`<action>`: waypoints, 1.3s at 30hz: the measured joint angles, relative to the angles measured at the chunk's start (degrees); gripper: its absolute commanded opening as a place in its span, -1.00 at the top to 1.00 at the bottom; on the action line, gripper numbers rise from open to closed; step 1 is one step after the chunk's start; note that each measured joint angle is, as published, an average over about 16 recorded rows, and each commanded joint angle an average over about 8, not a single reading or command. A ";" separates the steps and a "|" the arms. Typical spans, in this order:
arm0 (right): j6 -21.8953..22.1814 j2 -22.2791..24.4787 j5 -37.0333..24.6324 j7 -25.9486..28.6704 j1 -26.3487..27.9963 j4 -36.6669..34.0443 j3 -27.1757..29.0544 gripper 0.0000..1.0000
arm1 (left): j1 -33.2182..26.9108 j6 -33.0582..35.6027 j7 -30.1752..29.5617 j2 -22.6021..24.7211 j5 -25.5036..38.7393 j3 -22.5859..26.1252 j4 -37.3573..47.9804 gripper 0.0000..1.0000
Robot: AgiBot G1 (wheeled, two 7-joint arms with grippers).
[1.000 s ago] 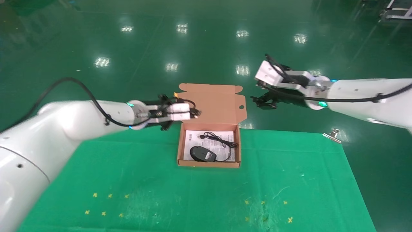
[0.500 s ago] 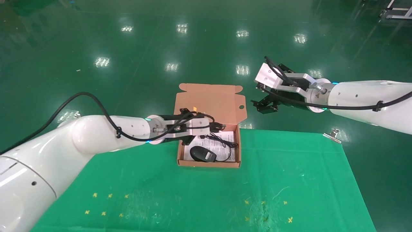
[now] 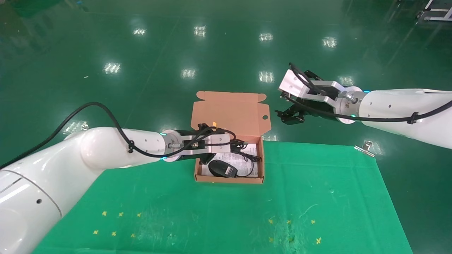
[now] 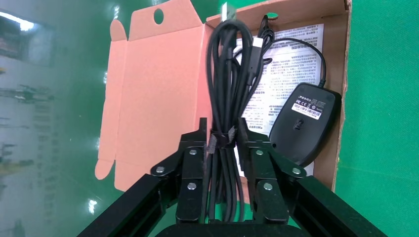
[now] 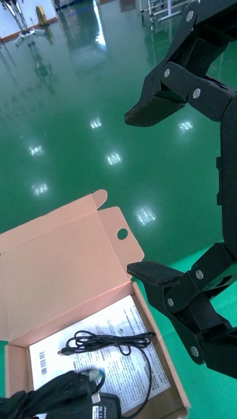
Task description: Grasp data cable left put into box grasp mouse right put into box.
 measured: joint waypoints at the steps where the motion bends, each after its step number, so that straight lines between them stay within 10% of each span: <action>1: 0.02 -0.01 0.01 -0.03 0.01 -0.01 0.01 -1.00 | -0.01 0.02 -0.01 -0.13 0.01 -0.07 -0.15 -1.00; 24: -1.01 0.16 -3.99 -0.23 4.73 1.63 0.14 -1.00 | -3.51 -0.69 -4.31 -11.28 -5.05 -5.98 -9.21 -1.00; 39: -11.16 4.67 8.14 -3.06 -2.77 5.78 8.65 -1.00 | 3.29 10.19 -6.67 -18.26 -15.14 -14.77 -16.18 -1.00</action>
